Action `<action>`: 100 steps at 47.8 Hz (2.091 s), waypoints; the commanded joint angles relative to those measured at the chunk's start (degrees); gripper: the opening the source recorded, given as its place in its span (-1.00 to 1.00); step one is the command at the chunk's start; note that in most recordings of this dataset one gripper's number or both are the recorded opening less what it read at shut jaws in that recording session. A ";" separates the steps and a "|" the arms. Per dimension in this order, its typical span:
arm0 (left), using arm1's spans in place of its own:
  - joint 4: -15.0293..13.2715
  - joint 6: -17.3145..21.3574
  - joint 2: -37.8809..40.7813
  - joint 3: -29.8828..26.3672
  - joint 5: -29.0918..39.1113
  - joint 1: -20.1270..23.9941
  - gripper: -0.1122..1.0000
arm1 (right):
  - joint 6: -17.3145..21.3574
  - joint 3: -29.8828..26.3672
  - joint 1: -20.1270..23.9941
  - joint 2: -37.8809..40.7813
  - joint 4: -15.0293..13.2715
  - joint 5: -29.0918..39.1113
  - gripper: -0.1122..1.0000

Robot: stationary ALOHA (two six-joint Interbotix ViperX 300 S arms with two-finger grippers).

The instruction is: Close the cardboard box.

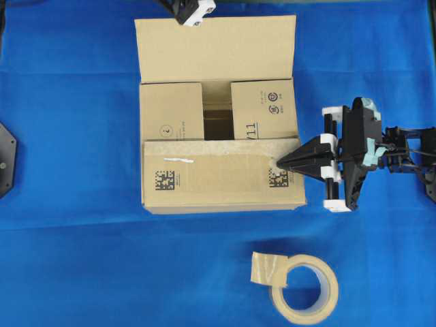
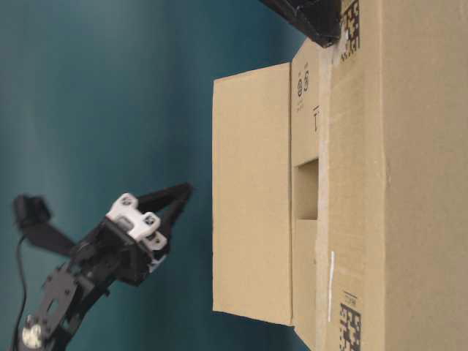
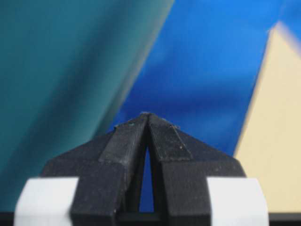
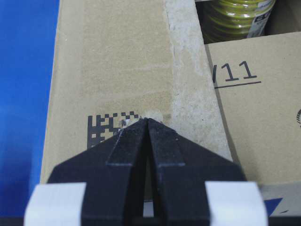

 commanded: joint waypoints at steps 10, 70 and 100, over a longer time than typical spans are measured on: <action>0.09 -0.09 3.69 -9.76 18.02 0.00 -0.79 | -0.09 -0.88 0.00 -0.09 -0.09 -0.35 -0.79; -0.18 -2.20 -1.49 -7.38 25.31 -13.10 -0.79 | -0.18 -0.97 -0.09 -0.09 -0.18 -0.62 -0.79; -0.18 -12.74 -4.83 9.67 4.57 -24.35 -0.79 | -0.35 -1.05 -0.53 -0.09 -0.26 -0.97 -0.79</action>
